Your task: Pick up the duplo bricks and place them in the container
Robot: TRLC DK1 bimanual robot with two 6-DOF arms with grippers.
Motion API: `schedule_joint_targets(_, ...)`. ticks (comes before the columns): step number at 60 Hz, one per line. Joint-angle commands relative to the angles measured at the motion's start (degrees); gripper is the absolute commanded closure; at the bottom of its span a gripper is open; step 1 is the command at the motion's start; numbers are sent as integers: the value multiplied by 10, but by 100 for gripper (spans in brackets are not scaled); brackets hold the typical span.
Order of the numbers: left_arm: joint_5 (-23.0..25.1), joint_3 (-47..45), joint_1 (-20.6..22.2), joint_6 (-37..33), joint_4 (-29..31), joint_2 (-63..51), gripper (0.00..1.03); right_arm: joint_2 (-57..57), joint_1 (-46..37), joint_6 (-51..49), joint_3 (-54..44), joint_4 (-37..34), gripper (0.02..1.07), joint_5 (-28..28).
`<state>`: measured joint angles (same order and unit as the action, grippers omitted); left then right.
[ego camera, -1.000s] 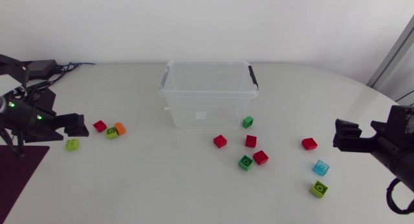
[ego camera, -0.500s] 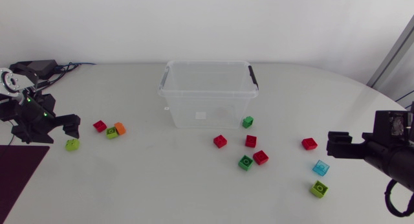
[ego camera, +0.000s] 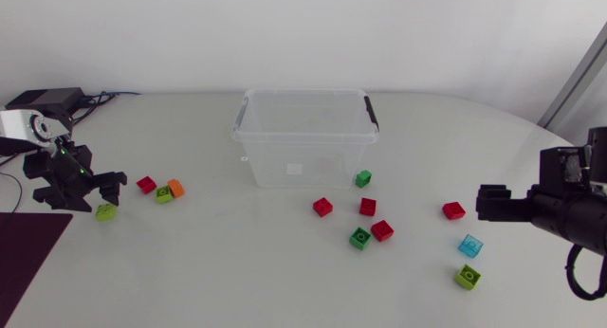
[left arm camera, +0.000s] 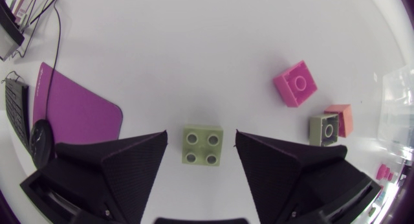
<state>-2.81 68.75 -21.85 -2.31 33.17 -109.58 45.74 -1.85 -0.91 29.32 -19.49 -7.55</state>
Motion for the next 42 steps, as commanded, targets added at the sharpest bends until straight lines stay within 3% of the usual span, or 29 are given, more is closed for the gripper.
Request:
schedule_joint_targets(1, 9, 10, -1, 20, -11, -13, 47, 26, -13, -16, 28, -20, 7, -1)
schedule_joint_targets(8, 19, 9, -1, 22, -14, -21, 56, 50, -37, -24, 56, -43, 7, 0)
schedule_joint_targets(20, 18, 0, 2, 18, -11, -27, 59, 95, -59, -35, 75, -58, 7, 0)
schedule_joint_targets(23, 18, -2, 0, 14, -10, -28, 64, 110, -64, -46, 74, -54, 7, 1)
schedule_joint_targets(31, 18, -13, 4, -16, -6, -28, 69, 203, -95, -98, 93, -61, 7, 30)
schedule_joint_targets(42, 27, -43, 23, -65, -12, 65, 70, 267, -91, -146, 100, -51, 7, 52)
